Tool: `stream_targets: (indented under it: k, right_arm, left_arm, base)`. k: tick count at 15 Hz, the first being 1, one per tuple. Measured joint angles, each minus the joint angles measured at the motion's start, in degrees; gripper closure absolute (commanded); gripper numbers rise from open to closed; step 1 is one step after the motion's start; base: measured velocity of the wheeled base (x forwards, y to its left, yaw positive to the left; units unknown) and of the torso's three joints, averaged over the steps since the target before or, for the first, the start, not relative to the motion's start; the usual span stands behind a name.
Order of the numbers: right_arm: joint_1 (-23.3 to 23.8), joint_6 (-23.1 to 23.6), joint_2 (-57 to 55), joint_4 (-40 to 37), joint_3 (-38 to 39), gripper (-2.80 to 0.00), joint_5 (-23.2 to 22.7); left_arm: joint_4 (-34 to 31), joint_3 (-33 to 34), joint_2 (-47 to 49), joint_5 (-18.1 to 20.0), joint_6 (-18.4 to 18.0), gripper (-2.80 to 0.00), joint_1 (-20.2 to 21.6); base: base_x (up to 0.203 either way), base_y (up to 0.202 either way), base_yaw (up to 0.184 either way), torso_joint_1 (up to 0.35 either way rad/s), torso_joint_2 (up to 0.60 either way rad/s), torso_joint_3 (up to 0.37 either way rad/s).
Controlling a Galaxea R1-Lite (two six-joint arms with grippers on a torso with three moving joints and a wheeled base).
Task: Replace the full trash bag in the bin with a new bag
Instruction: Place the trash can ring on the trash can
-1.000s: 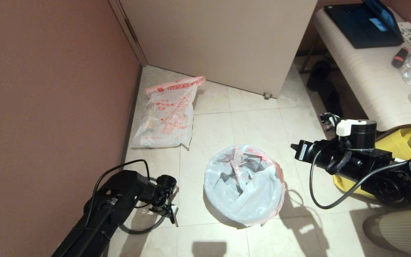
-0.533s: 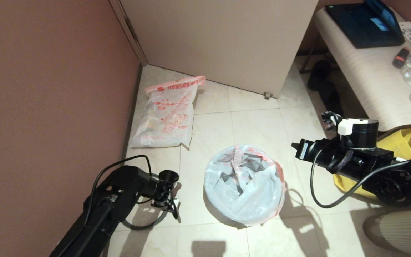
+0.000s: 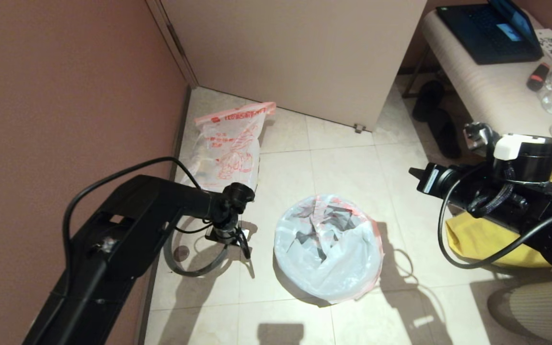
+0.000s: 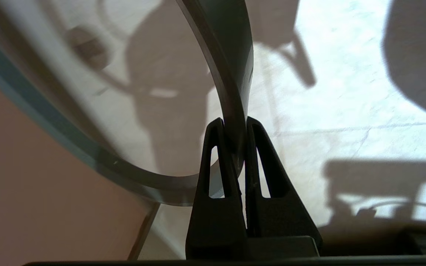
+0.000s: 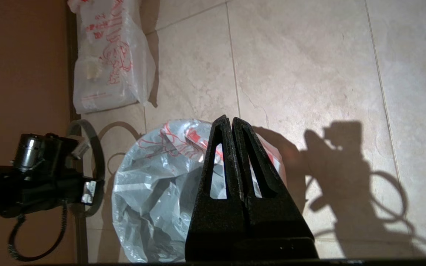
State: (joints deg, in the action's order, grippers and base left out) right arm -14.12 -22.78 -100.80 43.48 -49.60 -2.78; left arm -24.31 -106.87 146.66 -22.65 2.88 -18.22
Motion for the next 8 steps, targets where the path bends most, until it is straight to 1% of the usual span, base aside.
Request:
stream_targets:
  k: [1,2,4,5,6,7,8]
  right_arm:
    - [0.3,0.0,1.2,-0.1,0.0,0.0,0.0]
    - [0.5,0.0,2.3,-0.6,0.0,0.0,0.0]
    - [1.4,0.0,4.6,-2.6,-0.5,0.0,-0.1]
    - [1.9,0.0,5.4,-3.1,-0.7,0.0,-0.1]
    - [2.4,0.0,6.1,-3.3,-0.9,0.0,-0.1]
    - [3.0,0.0,6.8,-3.3,-1.1,0.0,-0.2]
    - [3.7,0.0,7.6,-3.3,-1.2,0.0,-0.7]
  left_arm:
    - [-2.7,1.0,-3.3,-1.9,1.6,0.0,-0.6]
    - [-4.2,2.3,-6.5,-2.8,2.7,0.0,-1.7]
    - [-5.6,5.4,-13.8,-3.3,3.9,0.0,-4.7]
    - [-6.1,6.7,-16.8,-3.5,4.1,0.0,-6.7]
    - [-6.6,7.7,-19.5,-3.6,4.2,0.0,-9.8]
    - [-7.1,7.4,-21.4,-3.5,3.9,0.0,-12.9]
    - [-7.7,5.5,-22.4,-3.5,3.7,0.0,-15.1]
  base:
    - [0.0,0.0,0.0,0.0,0.0,0.0]
    - [0.0,0.0,0.0,0.0,0.0,0.0]
    - [0.0,0.0,0.0,0.0,0.0,0.0]
    - [0.0,0.0,0.0,0.0,0.0,0.0]
    - [0.0,0.0,0.0,0.0,0.0,0.0]
    - [0.0,0.0,0.0,0.0,0.0,0.0]
    - [0.0,0.0,0.0,0.0,0.0,0.0]
